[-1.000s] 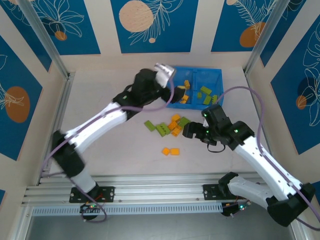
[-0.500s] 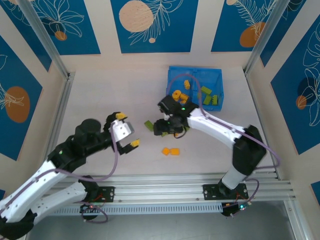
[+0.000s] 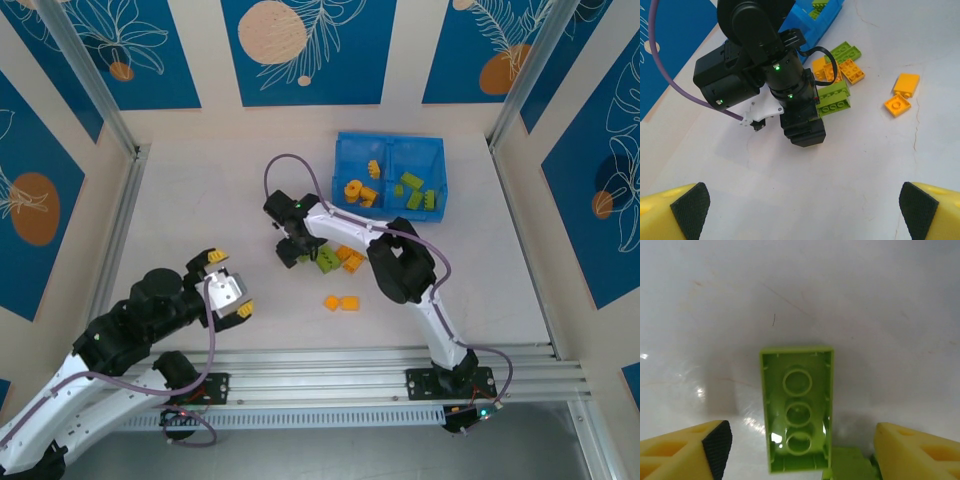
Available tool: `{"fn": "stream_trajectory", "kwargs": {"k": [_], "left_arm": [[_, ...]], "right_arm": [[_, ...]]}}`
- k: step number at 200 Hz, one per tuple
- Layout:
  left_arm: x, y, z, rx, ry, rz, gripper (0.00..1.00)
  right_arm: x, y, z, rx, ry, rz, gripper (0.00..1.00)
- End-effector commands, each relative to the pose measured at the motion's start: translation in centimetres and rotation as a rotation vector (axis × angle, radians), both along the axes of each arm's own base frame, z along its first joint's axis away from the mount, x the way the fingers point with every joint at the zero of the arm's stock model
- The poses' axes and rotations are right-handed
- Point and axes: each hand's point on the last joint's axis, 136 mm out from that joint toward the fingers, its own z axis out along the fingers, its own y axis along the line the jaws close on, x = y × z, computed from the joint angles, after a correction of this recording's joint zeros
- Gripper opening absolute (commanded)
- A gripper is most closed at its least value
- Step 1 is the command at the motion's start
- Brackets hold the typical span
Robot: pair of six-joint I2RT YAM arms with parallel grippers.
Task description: Sort the legos into containers by color
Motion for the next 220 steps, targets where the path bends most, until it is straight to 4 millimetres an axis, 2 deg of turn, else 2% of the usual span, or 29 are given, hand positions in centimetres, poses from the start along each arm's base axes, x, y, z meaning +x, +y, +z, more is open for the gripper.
{"fn": "stream_trajectory", "kwargs": {"k": [1,44,62,71,102,110,139,162,176,185,207,220], "left_arm": [[-0.6,-0.3,-0.6,0.010,0.017,-0.040,1.00],[-1.3,-1.2,-1.5,0.030,0.084,-0.094,1.00],[-1.5,-1.6,-2.0,0.037,0.102,-0.123,1.00],[-1.4,-1.7,-2.0,0.035,0.100,-0.123,1.00],[-1.1,-2.1,-1.5,0.010,0.077,-0.127,1.00],[-1.0,-2.3,-1.3,-0.001,0.069,-0.126,1.00],[-0.1,-3.2,-0.2,-0.059,0.055,-0.109,1.00],[0.7,-3.9,0.4,-0.087,0.064,-0.097,1.00],[1.0,-4.3,0.3,-0.085,0.079,-0.096,1.00],[1.0,-4.4,0.3,-0.080,0.088,-0.096,1.00],[1.0,-4.5,0.2,-0.082,0.109,-0.090,1.00],[0.9,-4.6,0.2,-0.100,0.128,-0.086,1.00]], "right_arm": [[-0.5,0.5,0.1,0.018,0.053,0.051,0.69],[-0.4,0.5,-1.0,0.015,0.078,0.047,0.46],[-0.1,0.9,0.0,0.049,0.080,0.032,0.35],[0.1,1.1,0.8,0.076,0.078,0.021,0.33],[0.5,1.3,5.8,0.190,0.022,-0.019,0.31],[0.5,1.3,7.7,0.227,-0.009,-0.026,0.31],[0.8,-0.3,13.5,0.331,-0.119,-0.078,0.31],[2.0,-3.4,18.3,0.408,-0.232,-0.171,0.31],[3.3,-6.1,20.5,0.430,-0.312,-0.245,0.33],[4.4,-8.6,21.8,0.422,-0.379,-0.310,0.34],[7.6,-15.9,22.9,0.377,-0.481,-0.513,0.33],[9.3,-20.1,22.1,0.344,-0.507,-0.624,0.33]]}}
